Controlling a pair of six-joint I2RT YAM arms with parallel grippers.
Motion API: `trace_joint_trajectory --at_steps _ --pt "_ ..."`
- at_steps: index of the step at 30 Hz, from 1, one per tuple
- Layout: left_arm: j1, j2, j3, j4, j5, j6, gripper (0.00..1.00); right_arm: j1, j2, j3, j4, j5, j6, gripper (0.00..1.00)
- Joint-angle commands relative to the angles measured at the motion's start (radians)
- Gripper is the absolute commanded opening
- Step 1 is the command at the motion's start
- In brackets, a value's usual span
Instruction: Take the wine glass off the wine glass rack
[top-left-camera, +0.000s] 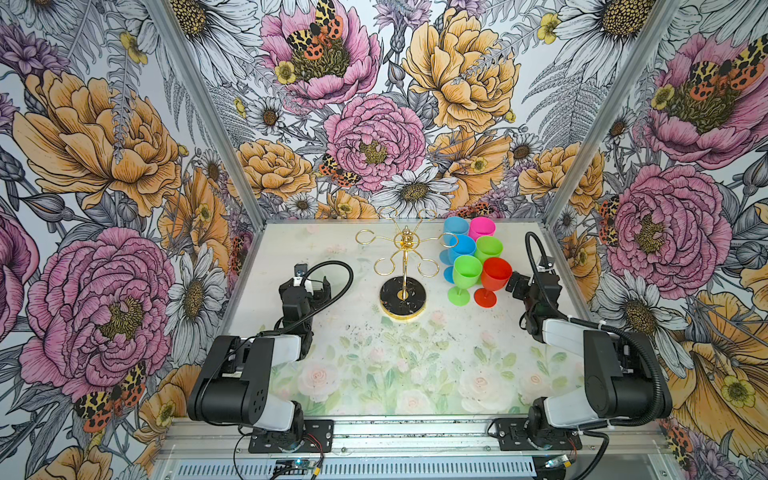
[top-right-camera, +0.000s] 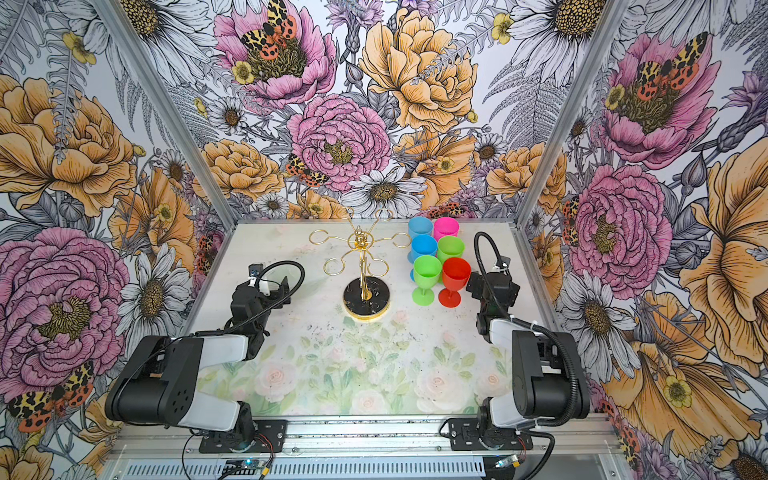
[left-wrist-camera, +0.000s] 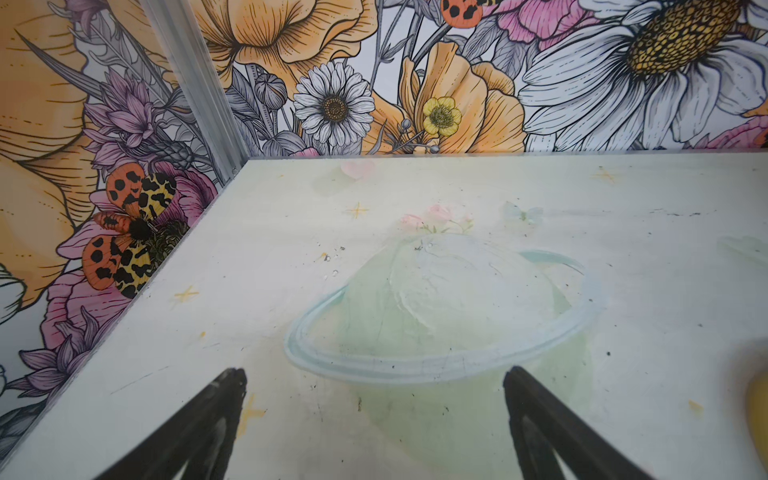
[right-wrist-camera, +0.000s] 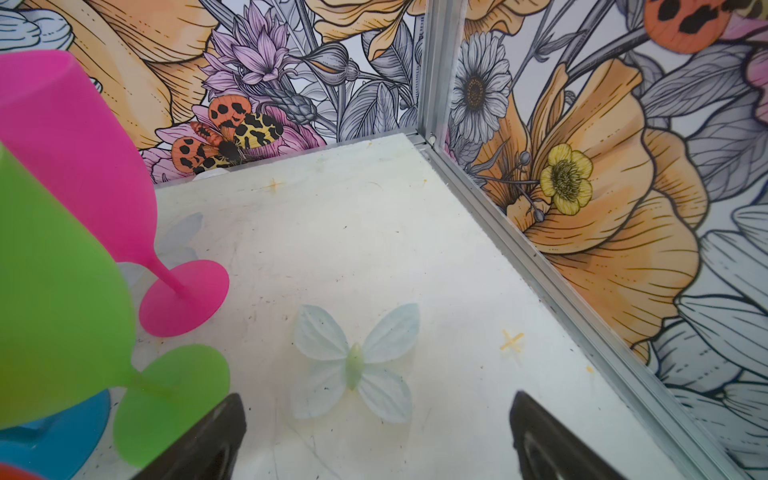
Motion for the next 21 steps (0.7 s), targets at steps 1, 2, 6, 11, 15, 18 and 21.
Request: trace_joint_trajectory --at_steps 1,2,6,11,15,18,21 --pt "0.028 0.046 -0.006 0.142 0.052 -0.022 0.99 0.015 -0.015 -0.033 0.1 0.049 -0.022 0.99" --pt "0.035 0.065 -0.008 0.16 0.054 -0.031 0.99 0.019 -0.017 -0.039 0.111 0.057 -0.026 0.99" --pt "0.037 0.074 -0.008 0.172 0.06 -0.032 0.99 0.033 -0.016 -0.057 0.147 0.074 -0.035 0.99" --pt "0.056 0.071 0.005 0.137 0.078 -0.048 0.99 0.062 0.004 -0.079 0.216 0.101 -0.067 0.99" --pt "0.065 0.074 0.005 0.144 0.097 -0.057 0.99 0.071 0.01 -0.081 0.224 0.104 -0.075 0.99" --pt "0.066 0.074 0.004 0.142 0.099 -0.058 0.99 0.071 0.013 -0.076 0.218 0.103 -0.075 0.99" --pt "0.068 0.074 0.004 0.142 0.1 -0.059 0.99 0.07 0.022 -0.065 0.205 0.087 -0.082 0.99"
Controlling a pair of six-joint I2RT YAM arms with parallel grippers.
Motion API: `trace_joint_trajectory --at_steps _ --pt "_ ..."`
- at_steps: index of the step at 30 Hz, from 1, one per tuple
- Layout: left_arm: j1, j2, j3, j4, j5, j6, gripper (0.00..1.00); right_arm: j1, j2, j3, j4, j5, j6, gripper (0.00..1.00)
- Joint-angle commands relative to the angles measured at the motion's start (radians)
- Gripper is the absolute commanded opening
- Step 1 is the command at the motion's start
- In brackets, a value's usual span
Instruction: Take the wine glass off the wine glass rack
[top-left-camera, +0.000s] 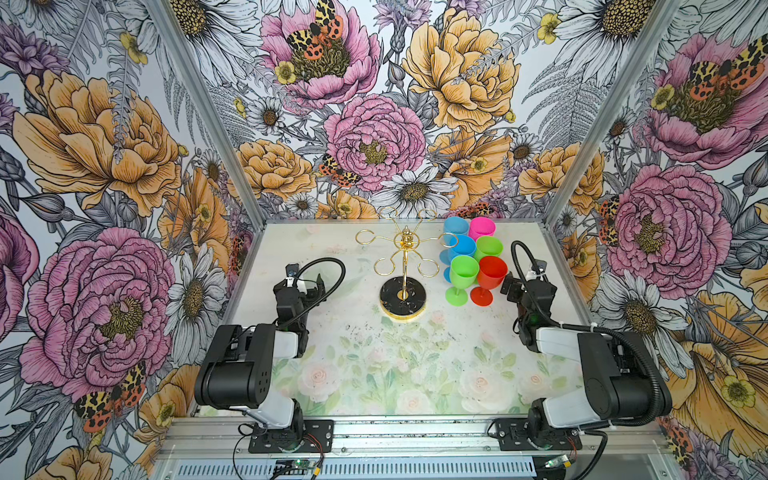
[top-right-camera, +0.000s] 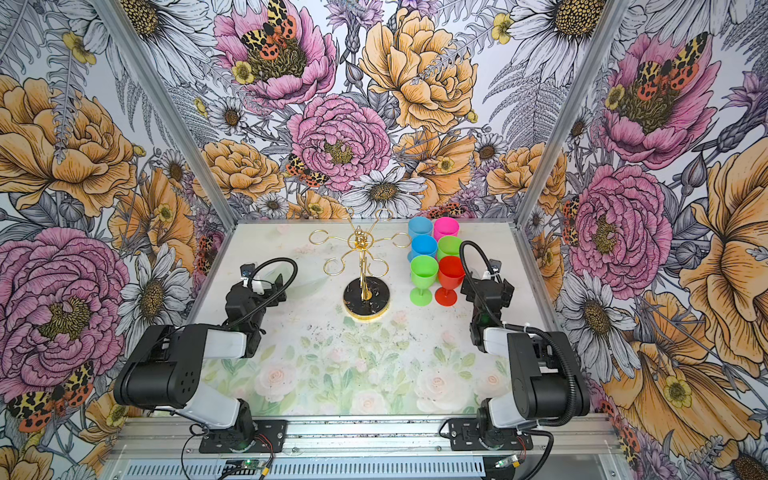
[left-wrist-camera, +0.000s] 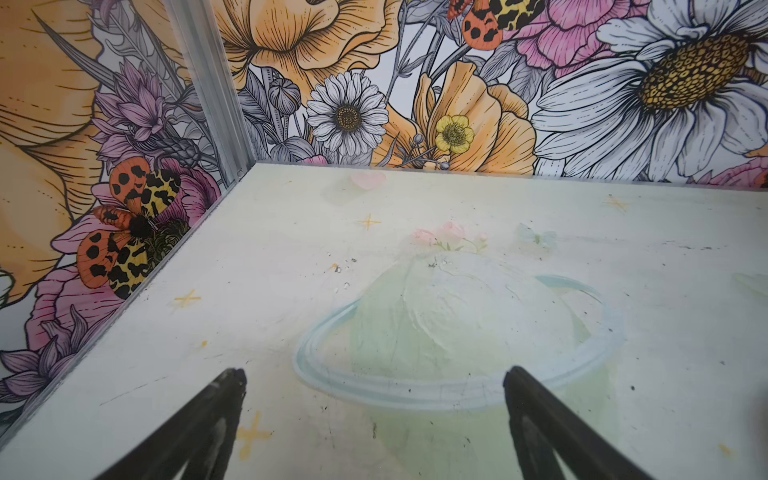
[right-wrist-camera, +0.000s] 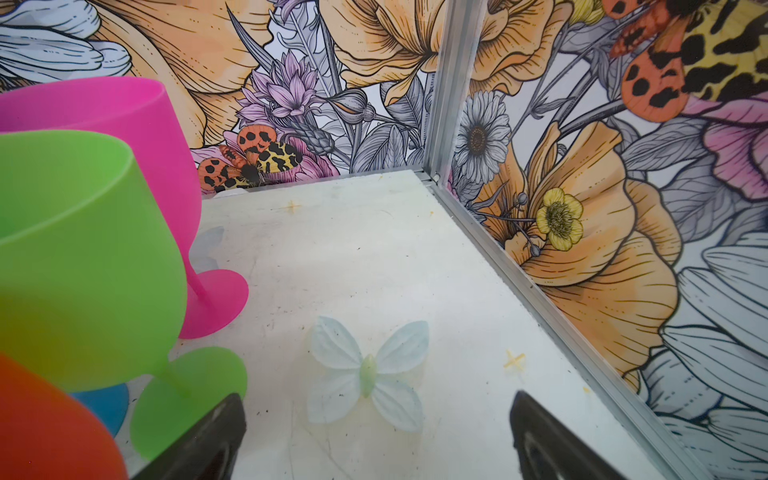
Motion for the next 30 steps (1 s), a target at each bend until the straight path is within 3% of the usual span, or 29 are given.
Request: trace_joint_trajectory --at_steps 1,6,8,9,10,12,30 --pt "0.009 0.003 0.006 0.029 0.031 -0.017 0.99 0.004 0.019 0.009 0.028 0.004 -0.019 0.99" --pt "0.01 0.003 0.007 0.03 0.033 -0.018 0.99 0.002 0.027 -0.028 0.102 -0.051 -0.034 0.99" --pt "0.01 0.003 0.007 0.03 0.033 -0.019 0.99 0.0 0.082 -0.087 0.279 -0.041 -0.041 0.99" --pt "0.009 0.003 0.007 0.029 0.033 -0.019 0.99 -0.001 0.044 -0.082 0.2 -0.035 -0.019 0.99" --pt "0.01 0.002 0.006 0.03 0.033 -0.019 0.99 -0.005 0.071 -0.097 0.276 -0.033 -0.021 0.99" --pt "0.011 0.002 0.006 0.029 0.034 -0.02 0.99 -0.007 0.05 -0.088 0.217 -0.034 -0.008 0.99" --pt "0.02 0.003 0.007 0.029 0.043 -0.029 0.99 -0.003 0.063 -0.087 0.244 -0.032 -0.024 1.0"
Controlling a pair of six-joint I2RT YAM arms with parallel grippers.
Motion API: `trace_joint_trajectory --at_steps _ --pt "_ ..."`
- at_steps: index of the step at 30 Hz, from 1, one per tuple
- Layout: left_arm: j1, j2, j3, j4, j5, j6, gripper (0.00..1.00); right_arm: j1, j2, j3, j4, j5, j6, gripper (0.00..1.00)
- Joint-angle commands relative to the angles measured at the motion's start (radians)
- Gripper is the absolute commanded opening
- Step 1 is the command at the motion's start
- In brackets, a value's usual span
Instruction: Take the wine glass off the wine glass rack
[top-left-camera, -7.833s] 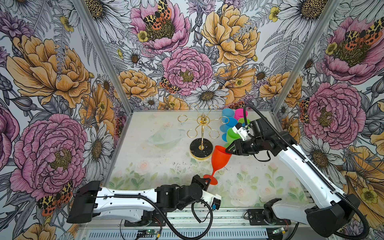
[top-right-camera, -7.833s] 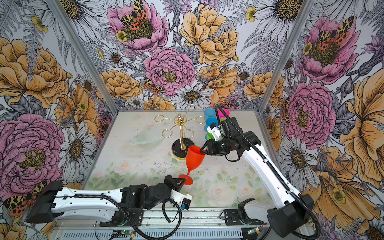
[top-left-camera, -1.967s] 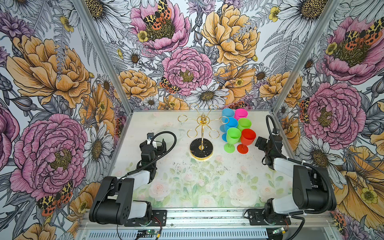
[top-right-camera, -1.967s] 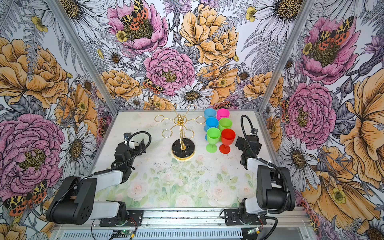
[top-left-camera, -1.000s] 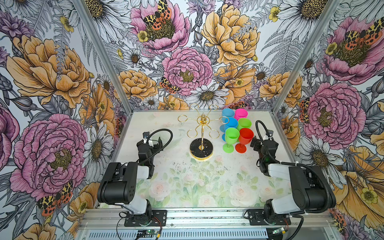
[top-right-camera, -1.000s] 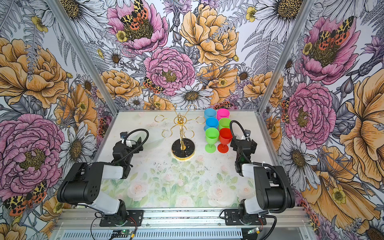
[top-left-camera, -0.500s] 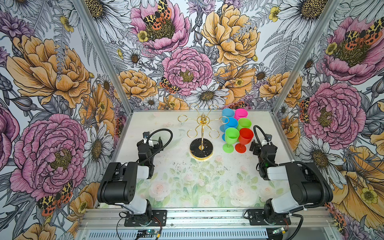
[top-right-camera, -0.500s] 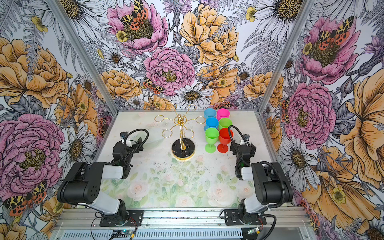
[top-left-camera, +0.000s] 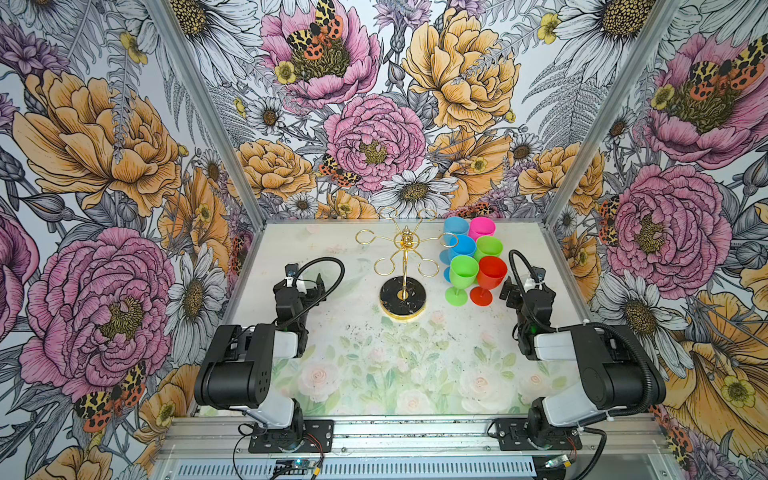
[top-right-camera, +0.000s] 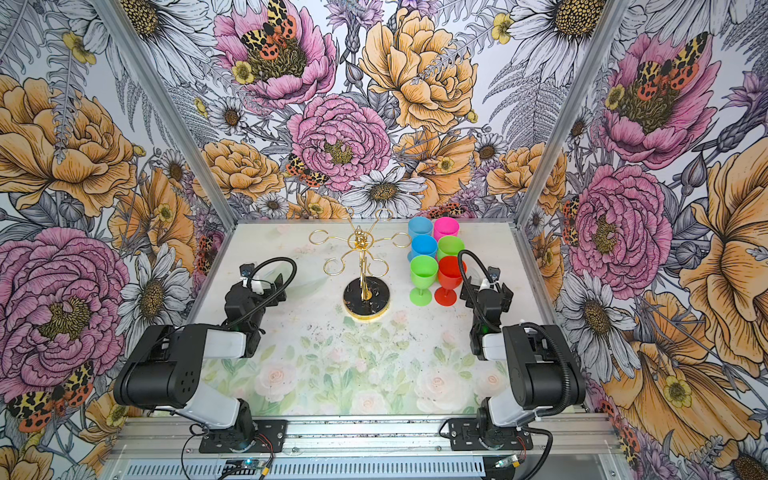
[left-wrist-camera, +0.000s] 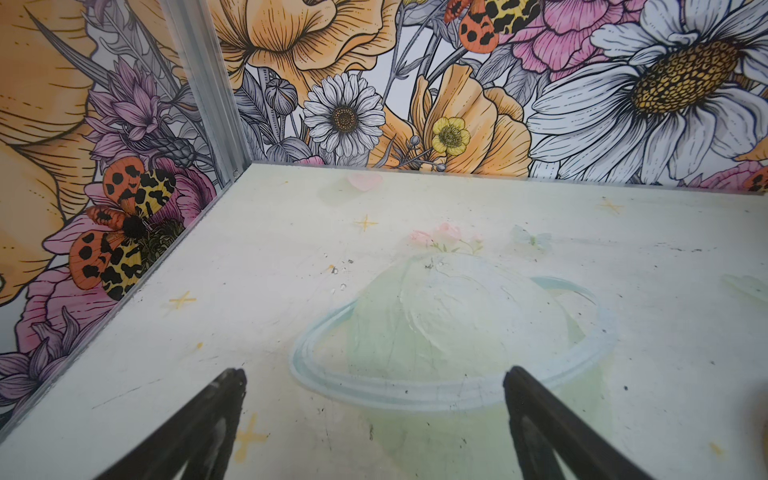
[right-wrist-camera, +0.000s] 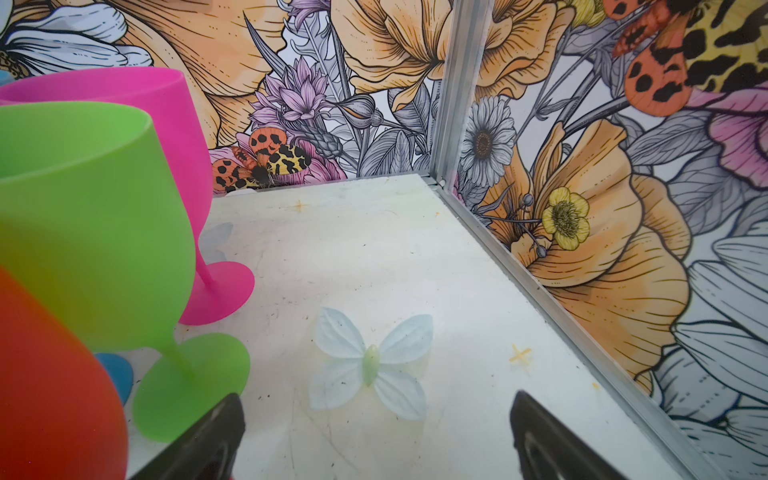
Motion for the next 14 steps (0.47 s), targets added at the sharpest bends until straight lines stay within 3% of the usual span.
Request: trace_joint_trajectory --at_steps 1,14 --pt "0.011 0.002 0.006 0.026 0.027 -0.022 0.99 -0.002 0.003 0.006 0.037 -0.004 -0.004 1.0" --pt "0.013 0.003 0.006 0.028 0.03 -0.023 0.99 0.007 0.005 0.021 0.011 -0.006 -0.013 1.0"
